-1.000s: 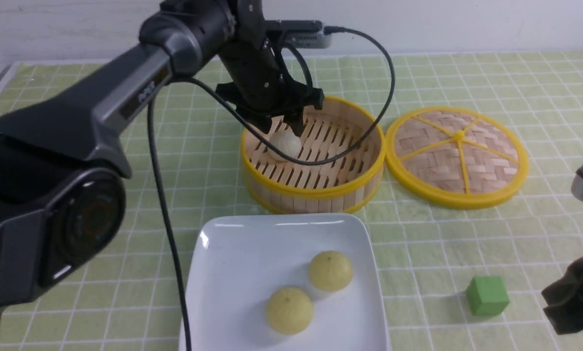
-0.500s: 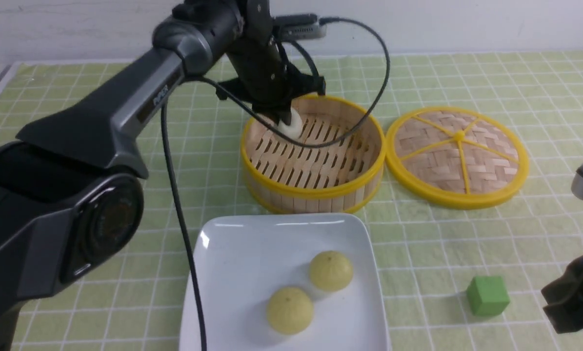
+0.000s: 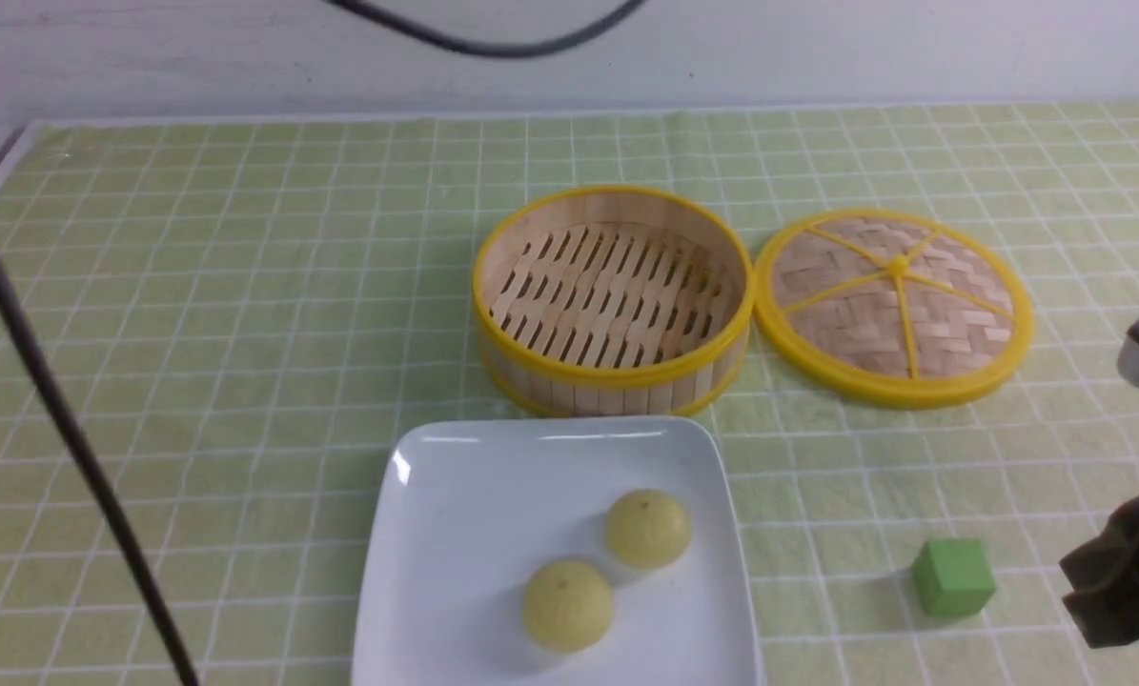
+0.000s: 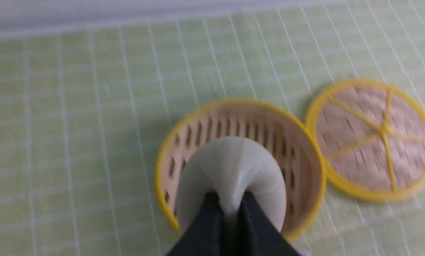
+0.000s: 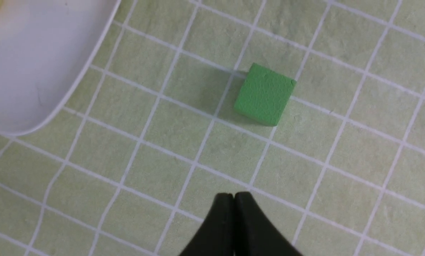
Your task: Put the steamed buns into the plate on the green tablecloth.
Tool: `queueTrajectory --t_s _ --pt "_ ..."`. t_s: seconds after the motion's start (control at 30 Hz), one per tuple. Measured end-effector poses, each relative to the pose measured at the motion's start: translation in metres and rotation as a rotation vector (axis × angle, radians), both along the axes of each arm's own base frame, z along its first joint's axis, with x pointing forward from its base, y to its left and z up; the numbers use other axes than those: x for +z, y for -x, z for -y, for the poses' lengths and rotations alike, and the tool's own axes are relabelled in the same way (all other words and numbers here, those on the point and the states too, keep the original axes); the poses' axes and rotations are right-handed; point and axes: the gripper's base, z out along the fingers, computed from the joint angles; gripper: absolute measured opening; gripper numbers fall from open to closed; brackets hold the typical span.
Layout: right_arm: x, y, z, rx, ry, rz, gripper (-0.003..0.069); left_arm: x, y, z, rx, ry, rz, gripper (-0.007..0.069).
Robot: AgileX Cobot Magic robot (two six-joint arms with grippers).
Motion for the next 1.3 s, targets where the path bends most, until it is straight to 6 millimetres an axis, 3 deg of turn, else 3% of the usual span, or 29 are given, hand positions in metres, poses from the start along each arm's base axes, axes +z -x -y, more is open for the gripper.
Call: queueTrajectory --t_s 0.1,0.13,0.17,0.2,0.23,0.27,0.43,0.53,0.67,0.7,0.73,0.9,0.97,1.07,1.2,1.3 --pt "0.000 0.000 0.000 0.000 0.001 0.002 0.0017 -0.052 0.021 -0.005 -0.021 -0.051 -0.215 0.0031" --pt "0.000 0.000 0.000 0.000 0.001 0.002 0.0017 -0.056 0.023 -0.005 -0.021 -0.058 -0.229 0.0031" --pt "0.000 0.000 0.000 0.000 0.001 0.001 0.0019 -0.087 0.031 -0.009 -0.019 -0.104 -0.336 0.0033" --pt "0.000 0.000 0.000 0.000 0.001 0.001 0.0020 -0.101 0.035 -0.011 -0.018 -0.124 -0.380 0.0034" --pt "0.000 0.000 0.000 0.000 -0.001 0.000 0.0022 -0.143 0.041 -0.014 -0.002 -0.159 -0.474 0.0036" --pt "0.000 0.000 0.000 0.000 -0.001 0.000 0.0022 -0.163 0.043 -0.015 0.012 -0.162 -0.499 0.0038" --pt "0.001 0.002 0.001 0.000 -0.001 -0.001 0.0026 -0.219 0.049 -0.014 0.043 -0.114 -0.528 0.0064" --pt "0.006 0.008 0.003 0.001 -0.007 0.013 0.0027 -0.227 0.048 -0.013 0.039 -0.094 -0.522 0.0091" --pt "0.020 0.030 0.014 0.006 -0.025 0.048 0.0029 -0.233 0.043 -0.008 0.044 -0.056 -0.510 0.0181" --pt "0.032 0.049 0.023 0.008 -0.048 0.103 0.0029 -0.236 0.042 -0.007 0.048 -0.048 -0.516 0.0227" --pt "0.033 0.051 0.024 0.008 -0.051 0.109 0.0029 -0.236 0.042 -0.007 0.048 -0.046 -0.516 0.0239" --pt "0.054 0.105 0.050 0.006 -0.168 0.361 0.0032 -0.235 0.041 -0.006 0.048 -0.037 -0.509 0.0375" --pt "0.048 0.119 0.057 0.002 -0.226 0.472 0.0035 -0.234 0.040 -0.005 0.048 -0.034 -0.507 0.0416" --pt "0.032 0.124 0.060 -0.007 -0.284 0.589 0.0036 -0.234 0.040 -0.005 0.048 -0.033 -0.506 0.0428" --pt "0.006 0.115 0.056 -0.021 -0.345 0.715 0.0040 -0.234 0.040 -0.006 0.049 -0.033 -0.506 0.0432" --pt "0.000 0.110 0.055 -0.027 -0.365 0.754 0.0041 -0.234 0.040 -0.006 0.049 -0.033 -0.507 0.0431"
